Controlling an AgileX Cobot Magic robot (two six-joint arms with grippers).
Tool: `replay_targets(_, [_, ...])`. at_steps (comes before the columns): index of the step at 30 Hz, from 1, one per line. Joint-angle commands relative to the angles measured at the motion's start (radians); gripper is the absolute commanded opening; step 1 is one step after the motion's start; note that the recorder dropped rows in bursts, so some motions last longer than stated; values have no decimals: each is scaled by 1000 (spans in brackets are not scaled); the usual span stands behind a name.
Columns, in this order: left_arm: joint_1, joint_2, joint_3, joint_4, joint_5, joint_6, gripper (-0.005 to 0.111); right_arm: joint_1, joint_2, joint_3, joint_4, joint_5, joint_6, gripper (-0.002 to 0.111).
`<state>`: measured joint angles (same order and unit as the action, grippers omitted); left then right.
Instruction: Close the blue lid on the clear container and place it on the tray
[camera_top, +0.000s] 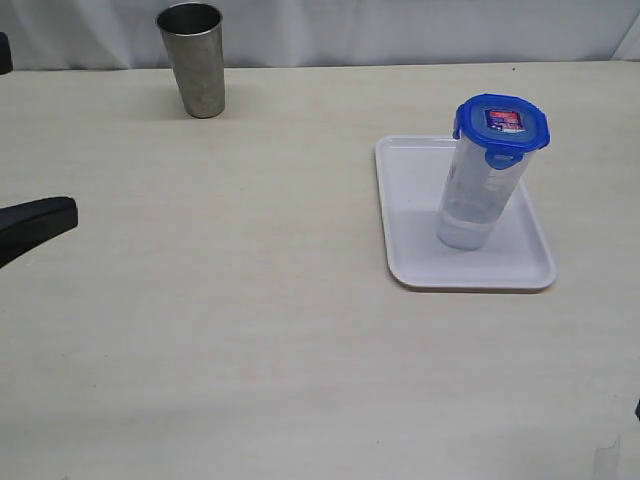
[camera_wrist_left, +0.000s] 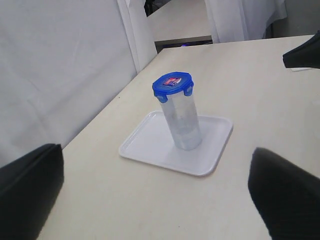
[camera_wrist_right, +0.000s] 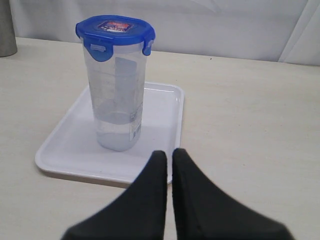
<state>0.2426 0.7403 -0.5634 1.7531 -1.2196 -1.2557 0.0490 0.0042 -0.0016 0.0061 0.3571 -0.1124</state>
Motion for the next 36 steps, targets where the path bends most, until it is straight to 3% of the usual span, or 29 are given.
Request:
replay_targets(1, [0,-2,4,-9,-1,-9,93,-3,-4,2,3,-12,-4,4])
replay_targets(26, [0,-4,4,-9,-1,-6,93,-3,-4,2,3,-12,-4,4])
replay_targets(30, [0,-15,4,-261,-1,-6,93,-3,-4,2,3,-12,-4,4])
replay_targets(36, [0,-15,4,-1158,-1,-6,93,-3,-4,2,3,-12,-4,4])
